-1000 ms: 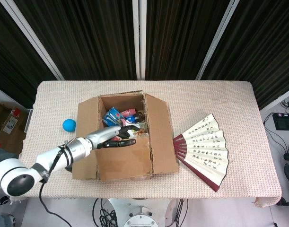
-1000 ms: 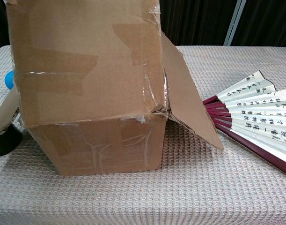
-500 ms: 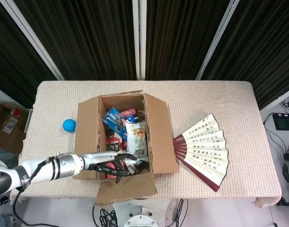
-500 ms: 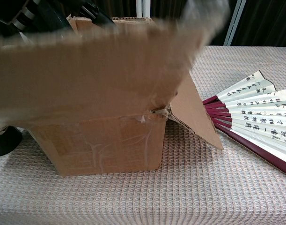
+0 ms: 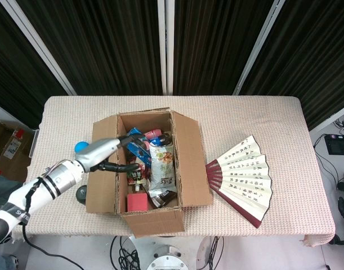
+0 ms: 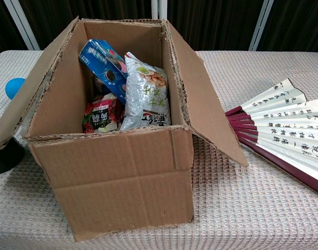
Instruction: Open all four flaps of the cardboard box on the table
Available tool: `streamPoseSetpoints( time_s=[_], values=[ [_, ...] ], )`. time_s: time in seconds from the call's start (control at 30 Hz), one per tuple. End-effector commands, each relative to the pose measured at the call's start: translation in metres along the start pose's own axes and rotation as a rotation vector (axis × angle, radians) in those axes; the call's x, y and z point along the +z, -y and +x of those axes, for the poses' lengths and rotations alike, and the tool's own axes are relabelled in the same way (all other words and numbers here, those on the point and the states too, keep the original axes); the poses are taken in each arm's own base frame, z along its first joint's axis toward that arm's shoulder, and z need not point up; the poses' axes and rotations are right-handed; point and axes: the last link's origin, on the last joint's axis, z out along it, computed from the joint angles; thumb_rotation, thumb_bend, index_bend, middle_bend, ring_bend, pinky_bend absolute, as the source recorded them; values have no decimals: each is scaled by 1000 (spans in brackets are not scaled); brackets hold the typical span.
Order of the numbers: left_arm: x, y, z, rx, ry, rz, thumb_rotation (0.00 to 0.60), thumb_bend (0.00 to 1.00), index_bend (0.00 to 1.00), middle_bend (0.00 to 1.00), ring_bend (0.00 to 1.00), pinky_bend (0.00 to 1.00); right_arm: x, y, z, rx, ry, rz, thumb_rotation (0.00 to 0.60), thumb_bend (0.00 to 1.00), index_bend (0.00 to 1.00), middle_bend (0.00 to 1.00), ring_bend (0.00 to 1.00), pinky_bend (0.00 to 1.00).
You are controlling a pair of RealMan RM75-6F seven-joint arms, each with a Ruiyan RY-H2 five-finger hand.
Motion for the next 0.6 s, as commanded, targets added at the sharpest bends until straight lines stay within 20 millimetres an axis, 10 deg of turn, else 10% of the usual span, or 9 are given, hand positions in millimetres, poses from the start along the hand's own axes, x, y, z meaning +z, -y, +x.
streamPoseSetpoints(
  time_s=[0.03, 0.4, 0.6],
  values=[
    [-45, 43, -32, 472, -367, 73, 208, 106, 71, 137, 98, 181, -4, -3, 1, -96, -7, -9, 600, 331, 0, 0, 0, 0],
    [-166, 155, -99, 630, -479, 333, 250, 70, 97, 135, 78, 173, -35, -14, -8, -329, 18, -62, 600, 324, 0, 0, 0, 0],
    [-208, 178, -112, 640, -478, 397, 248, 70, 97, 131, 68, 170, -48, -29, -4, -402, 41, -130, 600, 320, 0, 0, 0, 0]
  ],
)
